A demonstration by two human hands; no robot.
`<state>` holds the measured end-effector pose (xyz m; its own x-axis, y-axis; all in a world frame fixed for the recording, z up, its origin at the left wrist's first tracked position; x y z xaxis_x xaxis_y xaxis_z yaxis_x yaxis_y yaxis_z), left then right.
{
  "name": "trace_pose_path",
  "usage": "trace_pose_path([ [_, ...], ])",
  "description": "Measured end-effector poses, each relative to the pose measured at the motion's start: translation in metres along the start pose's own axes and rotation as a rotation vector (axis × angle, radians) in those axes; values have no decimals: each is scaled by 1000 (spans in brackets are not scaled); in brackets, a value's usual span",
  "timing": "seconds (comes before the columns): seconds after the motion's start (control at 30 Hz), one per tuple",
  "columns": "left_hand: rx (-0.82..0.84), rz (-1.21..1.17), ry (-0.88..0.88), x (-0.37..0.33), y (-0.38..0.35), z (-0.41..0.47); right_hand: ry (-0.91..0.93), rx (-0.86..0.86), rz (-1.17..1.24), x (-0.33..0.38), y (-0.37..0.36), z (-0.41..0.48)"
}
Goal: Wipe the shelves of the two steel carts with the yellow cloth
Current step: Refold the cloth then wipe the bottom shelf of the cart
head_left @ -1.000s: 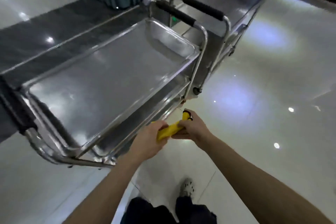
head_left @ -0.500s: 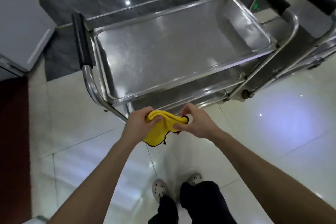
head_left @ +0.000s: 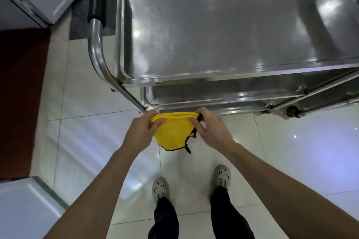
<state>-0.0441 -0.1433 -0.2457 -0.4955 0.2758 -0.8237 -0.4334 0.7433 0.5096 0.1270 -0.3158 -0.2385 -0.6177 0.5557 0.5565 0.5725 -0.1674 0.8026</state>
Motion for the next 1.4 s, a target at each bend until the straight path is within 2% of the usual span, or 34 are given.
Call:
trace_pose_path([
  [0.17,-61,148,20,56,-50,22,21,-4,-60,-55,-51,25],
  [0.33,-94,34,67,137,-108,51,-5,35,15,-112,-137,46],
  [0.53,-139,-298,216,257,-172,103,-66,-17,162,-185,-244,91],
  [0.63,-57,-556,281,311,-206,132,-111,-66,186,-222,-290,123],
  [0.7,-56,-490,215,342,-219,152,-82,-75,171,-241,-321,146],
  [0.83,-162,-415,34,375,-236,189,-76,-119,214,-277,-367,189],
  [1.0,-208,-301,-104,379,-241,227,50,-296,235,-280,-366,220],
  [1.07,-231,-339,-129,365,-229,240,91,-405,165,-271,-340,237],
  [1.1,-211,-358,-123,361,-226,244,93,-400,113,-267,-333,249],
  [1.13,-183,-369,-118,359,-226,244,76,-338,16,-264,-333,262],
  [1.2,-198,-364,-129,363,-223,233,-28,-173,-330,-270,-353,277],
  [1.27,-330,-368,-102,388,-216,212,-43,-156,-490,-268,-378,271],
  [1.4,-669,-355,84,461,-194,167,114,-146,-594,-248,-447,254],
])
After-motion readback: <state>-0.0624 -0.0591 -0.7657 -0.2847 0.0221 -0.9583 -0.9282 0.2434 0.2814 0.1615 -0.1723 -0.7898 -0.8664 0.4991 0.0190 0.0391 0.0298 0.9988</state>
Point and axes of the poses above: each hand's wrist, its own z-axis towards the middle knuckle, its own y-axis out of the back of the hand, x = y × z, the point moved 10 cm from there along z, towards the middle knuckle, and after that the axes turned 12 degrees about -z, right-handed, at the moved point
